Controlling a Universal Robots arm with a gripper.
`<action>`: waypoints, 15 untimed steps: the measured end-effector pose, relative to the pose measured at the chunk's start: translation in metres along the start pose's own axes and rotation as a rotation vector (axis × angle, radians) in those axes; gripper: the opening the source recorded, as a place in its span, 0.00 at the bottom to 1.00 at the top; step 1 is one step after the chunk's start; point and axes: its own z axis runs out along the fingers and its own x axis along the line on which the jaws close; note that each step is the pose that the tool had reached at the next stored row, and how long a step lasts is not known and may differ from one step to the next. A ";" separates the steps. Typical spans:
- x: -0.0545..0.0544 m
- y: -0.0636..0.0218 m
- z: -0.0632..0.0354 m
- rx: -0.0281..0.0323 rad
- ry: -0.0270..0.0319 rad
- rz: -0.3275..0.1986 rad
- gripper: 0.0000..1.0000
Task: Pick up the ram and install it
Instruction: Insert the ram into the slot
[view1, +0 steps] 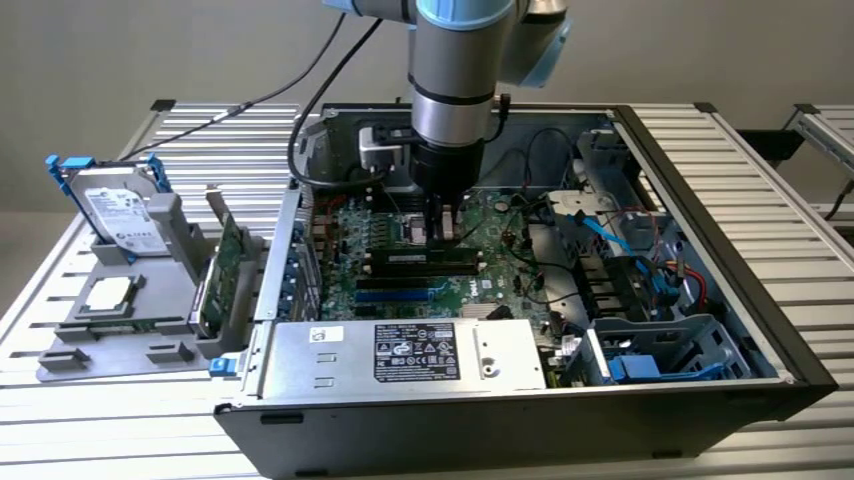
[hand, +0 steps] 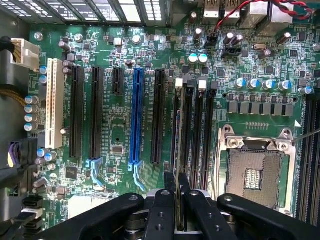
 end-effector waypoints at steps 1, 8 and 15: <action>0.000 0.0000 0.0003 -0.0003 0.0004 0.000 0.14; 0.000 -0.0007 0.0018 -0.0017 0.0018 -0.001 0.14; 0.000 -0.0011 0.0039 -0.0022 0.0022 -0.002 0.14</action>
